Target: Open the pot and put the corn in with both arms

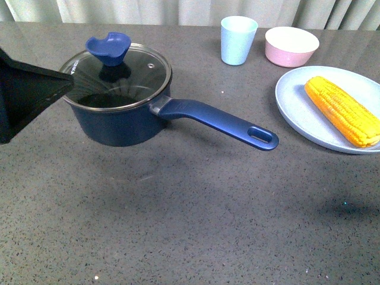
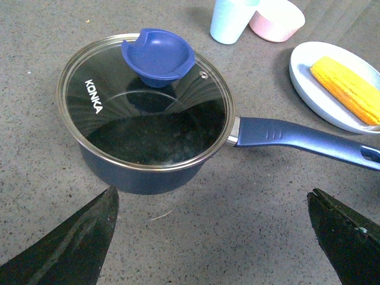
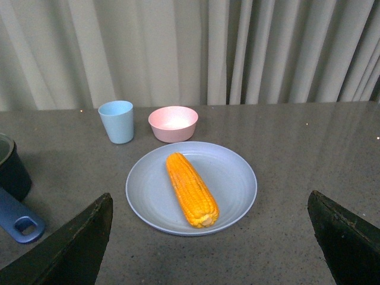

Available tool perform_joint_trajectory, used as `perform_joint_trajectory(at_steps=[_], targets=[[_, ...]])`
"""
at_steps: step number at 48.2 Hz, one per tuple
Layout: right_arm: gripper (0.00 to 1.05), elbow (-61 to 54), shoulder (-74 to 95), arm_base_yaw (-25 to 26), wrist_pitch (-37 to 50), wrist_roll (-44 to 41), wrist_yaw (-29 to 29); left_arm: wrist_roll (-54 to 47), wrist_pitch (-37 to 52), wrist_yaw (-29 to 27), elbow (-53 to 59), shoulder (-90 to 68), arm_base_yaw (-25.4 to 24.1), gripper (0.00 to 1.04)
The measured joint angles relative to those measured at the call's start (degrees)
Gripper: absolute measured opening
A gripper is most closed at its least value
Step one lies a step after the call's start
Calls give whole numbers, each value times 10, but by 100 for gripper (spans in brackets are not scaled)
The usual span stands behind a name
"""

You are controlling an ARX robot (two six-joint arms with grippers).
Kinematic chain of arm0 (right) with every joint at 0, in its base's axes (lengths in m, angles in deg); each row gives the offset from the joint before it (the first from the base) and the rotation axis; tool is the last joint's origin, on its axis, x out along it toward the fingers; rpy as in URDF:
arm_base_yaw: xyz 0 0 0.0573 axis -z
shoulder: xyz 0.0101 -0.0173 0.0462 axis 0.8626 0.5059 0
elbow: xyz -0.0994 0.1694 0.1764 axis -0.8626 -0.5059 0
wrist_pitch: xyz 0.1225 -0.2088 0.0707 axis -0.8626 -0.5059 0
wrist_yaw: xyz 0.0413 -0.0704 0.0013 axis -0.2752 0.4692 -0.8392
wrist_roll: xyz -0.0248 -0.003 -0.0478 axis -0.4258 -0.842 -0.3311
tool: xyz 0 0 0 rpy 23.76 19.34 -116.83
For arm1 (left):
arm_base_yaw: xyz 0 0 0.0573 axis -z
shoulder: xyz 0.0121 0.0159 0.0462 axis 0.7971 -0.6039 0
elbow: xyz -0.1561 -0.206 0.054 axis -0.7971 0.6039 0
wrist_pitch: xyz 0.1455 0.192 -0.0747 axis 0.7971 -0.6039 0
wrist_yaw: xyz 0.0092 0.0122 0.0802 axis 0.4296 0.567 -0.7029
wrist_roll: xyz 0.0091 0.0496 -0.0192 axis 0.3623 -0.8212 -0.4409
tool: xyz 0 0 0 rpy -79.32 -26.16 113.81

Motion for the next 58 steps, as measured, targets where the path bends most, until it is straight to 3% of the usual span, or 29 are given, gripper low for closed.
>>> perform_joint_trajectory(at_steps=[25, 58], targets=[[96, 0, 0, 0, 0, 0, 0, -4, 115, -75, -101, -187, 40, 96], [96, 0, 0, 0, 0, 0, 0, -21, 118, -145, -220, -310, 54, 96]])
